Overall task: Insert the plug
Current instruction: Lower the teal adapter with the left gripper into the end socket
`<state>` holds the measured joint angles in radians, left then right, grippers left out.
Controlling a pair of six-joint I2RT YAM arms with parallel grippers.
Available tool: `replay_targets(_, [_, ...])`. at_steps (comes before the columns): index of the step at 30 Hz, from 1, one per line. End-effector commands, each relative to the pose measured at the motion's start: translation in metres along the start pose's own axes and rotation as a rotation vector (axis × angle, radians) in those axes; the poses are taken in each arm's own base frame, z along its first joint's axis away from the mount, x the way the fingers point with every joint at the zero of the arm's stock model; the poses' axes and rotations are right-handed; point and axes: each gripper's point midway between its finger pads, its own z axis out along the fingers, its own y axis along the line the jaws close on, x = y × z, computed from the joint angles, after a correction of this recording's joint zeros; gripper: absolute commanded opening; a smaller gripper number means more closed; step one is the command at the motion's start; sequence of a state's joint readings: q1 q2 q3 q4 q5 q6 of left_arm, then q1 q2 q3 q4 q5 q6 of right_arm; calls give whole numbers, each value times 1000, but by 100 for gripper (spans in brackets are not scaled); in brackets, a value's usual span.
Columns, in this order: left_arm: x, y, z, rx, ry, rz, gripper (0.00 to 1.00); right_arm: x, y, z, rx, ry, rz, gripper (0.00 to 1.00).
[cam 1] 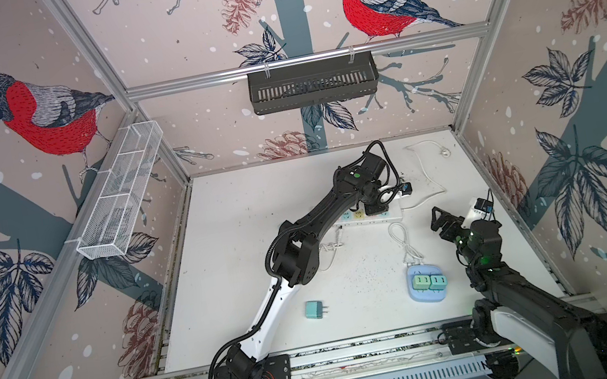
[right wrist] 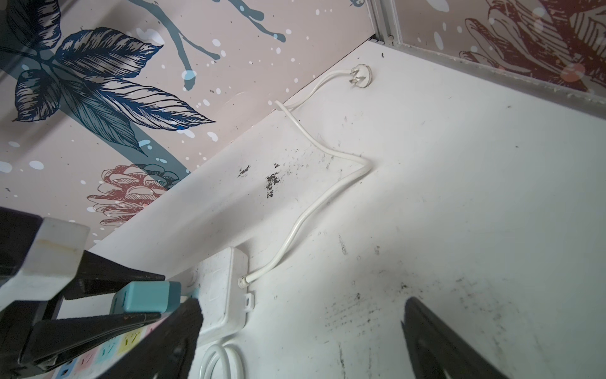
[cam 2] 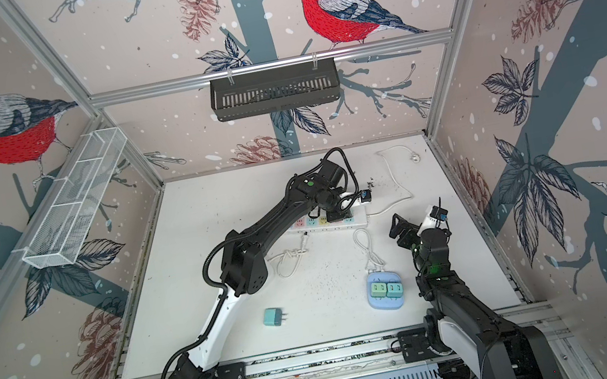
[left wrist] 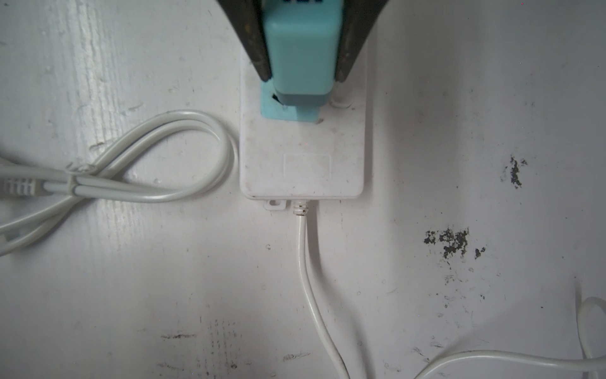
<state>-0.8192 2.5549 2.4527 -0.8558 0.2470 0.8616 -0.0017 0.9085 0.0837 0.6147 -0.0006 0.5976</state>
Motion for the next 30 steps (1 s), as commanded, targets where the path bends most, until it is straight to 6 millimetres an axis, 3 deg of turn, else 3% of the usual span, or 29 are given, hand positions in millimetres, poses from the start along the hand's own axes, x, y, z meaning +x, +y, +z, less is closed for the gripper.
replay_targets(1, [20, -15, -1, 38, 113, -39, 0, -7, 7, 0, -29, -27, -4, 96])
replay_targets(7, [28, -26, -11, 69, 167, -82, 0, -7, 7, -2, -32, -33, -6, 96])
replay_targets(21, [39, -41, -13, 128, 215, -85, 0, -7, 8, -3, -32, -37, -10, 96])
replay_targets(30, [40, -37, -26, 115, 218, -84, 0, -6, 8, -3, -32, -34, -12, 96])
